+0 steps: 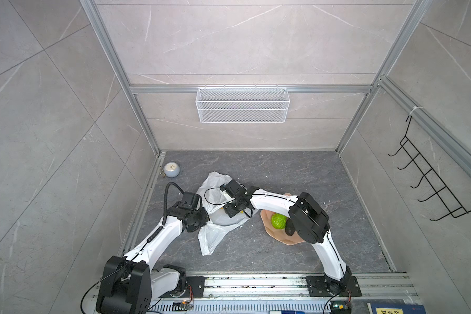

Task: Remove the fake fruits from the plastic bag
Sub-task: 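Reach the right gripper back into the white bag, then grasp the yellow banana in the bag and lift it out with the right gripper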

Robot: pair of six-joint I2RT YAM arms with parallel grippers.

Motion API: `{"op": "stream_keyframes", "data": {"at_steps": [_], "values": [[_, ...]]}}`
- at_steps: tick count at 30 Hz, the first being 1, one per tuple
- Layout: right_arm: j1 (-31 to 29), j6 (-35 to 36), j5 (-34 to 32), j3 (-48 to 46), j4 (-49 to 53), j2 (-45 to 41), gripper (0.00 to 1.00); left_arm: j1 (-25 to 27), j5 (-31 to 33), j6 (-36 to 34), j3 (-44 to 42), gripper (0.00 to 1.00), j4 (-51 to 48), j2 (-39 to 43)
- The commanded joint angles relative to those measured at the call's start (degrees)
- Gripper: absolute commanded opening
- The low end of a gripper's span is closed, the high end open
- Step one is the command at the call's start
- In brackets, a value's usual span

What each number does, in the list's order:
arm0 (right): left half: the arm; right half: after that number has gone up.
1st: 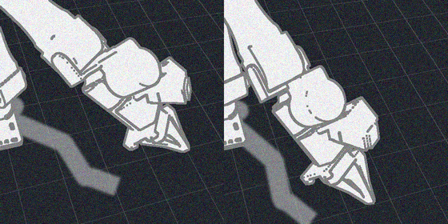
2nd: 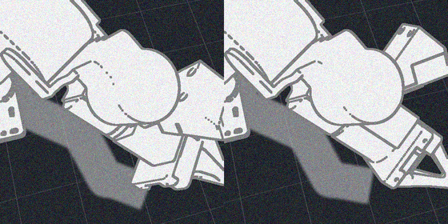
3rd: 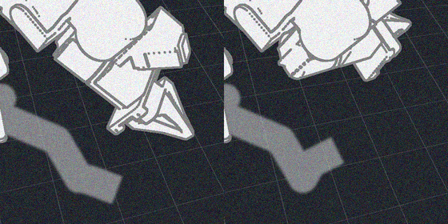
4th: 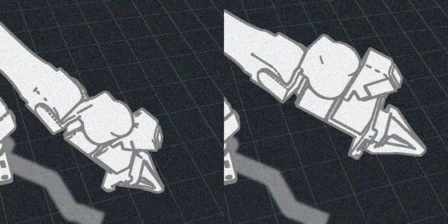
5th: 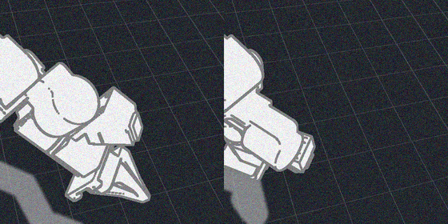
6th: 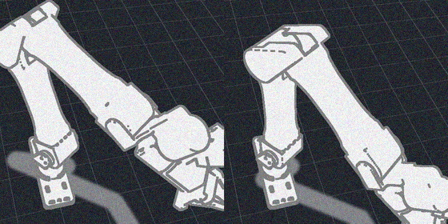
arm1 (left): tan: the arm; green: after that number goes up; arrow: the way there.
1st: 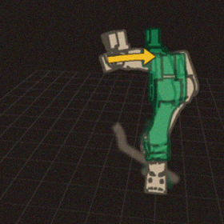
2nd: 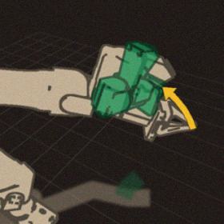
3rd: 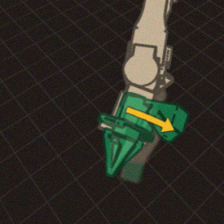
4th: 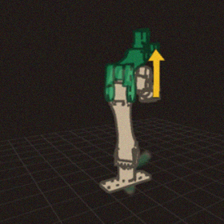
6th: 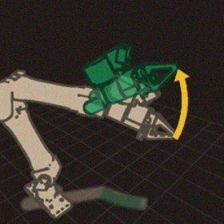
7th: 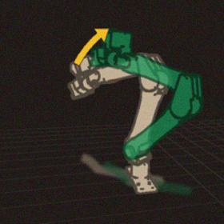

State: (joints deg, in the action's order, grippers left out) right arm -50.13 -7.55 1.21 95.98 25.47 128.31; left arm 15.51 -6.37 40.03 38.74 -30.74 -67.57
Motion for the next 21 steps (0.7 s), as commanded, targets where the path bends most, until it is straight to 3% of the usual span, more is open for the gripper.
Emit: {"op": "stream_keyframes", "data": {"at_steps": [1, 10, 15, 21], "values": [[-0.57, 0.87, 1.4, -1.3, 0.98, 0.29, 0.56, 0.17, -0.74, -1.24, 0.05, 0.08, 0.73, -0.37], [-2.8, 0.71, -1.93, -6.78, -1.38, -4.61, 0.29, 0.18, -0.49, -1.08, 0.22, 0.08, 0.78, -0.74], [-3.31, -2.32, -5.58, -11.67, -3.5, -9.49, 0.23, 0.18, 0.38, -0.9, 0.43, 0.08, 0.25, -0.7], [-3.57, -5.21, -6.55, -18.67, -4.86, -17.08, 0.23, 0.2, 1.6, -0.33, 0.76, 0.08, -0.49, -0.31]]}}
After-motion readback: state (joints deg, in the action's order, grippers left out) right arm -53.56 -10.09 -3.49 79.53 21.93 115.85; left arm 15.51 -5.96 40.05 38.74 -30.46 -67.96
